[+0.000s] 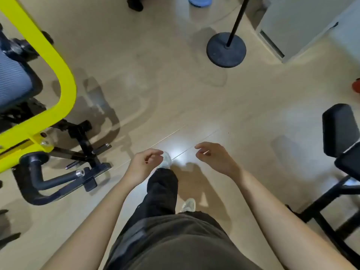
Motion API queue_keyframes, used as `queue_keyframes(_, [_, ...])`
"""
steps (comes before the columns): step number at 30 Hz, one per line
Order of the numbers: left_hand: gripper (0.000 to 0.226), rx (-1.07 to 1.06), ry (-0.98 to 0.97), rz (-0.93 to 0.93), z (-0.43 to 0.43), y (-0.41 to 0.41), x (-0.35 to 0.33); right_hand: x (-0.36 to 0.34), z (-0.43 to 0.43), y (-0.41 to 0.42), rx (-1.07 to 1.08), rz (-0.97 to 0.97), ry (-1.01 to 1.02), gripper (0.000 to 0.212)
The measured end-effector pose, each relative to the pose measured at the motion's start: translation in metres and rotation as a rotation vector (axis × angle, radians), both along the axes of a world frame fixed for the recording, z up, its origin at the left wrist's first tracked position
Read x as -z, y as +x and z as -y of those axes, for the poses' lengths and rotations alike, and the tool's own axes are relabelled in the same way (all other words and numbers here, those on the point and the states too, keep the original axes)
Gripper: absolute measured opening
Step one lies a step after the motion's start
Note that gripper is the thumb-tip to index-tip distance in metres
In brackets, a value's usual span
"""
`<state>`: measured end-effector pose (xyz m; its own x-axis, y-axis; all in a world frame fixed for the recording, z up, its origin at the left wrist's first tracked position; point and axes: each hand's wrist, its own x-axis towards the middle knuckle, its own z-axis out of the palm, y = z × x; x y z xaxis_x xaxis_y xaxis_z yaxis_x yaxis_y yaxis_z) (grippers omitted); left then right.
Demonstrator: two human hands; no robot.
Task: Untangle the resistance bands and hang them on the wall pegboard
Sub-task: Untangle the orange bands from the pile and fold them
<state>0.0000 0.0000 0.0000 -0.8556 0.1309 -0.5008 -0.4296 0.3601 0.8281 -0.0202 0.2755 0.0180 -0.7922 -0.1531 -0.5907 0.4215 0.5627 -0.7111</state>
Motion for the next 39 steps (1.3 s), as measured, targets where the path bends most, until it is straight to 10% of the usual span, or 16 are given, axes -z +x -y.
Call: queue_keyframes(39, [0.021,-0.053,-0.106,0.027,0.163,-0.694,-0.014,-0.027,0.164,-0.732,-0.264,-0.152,0.144,0.024])
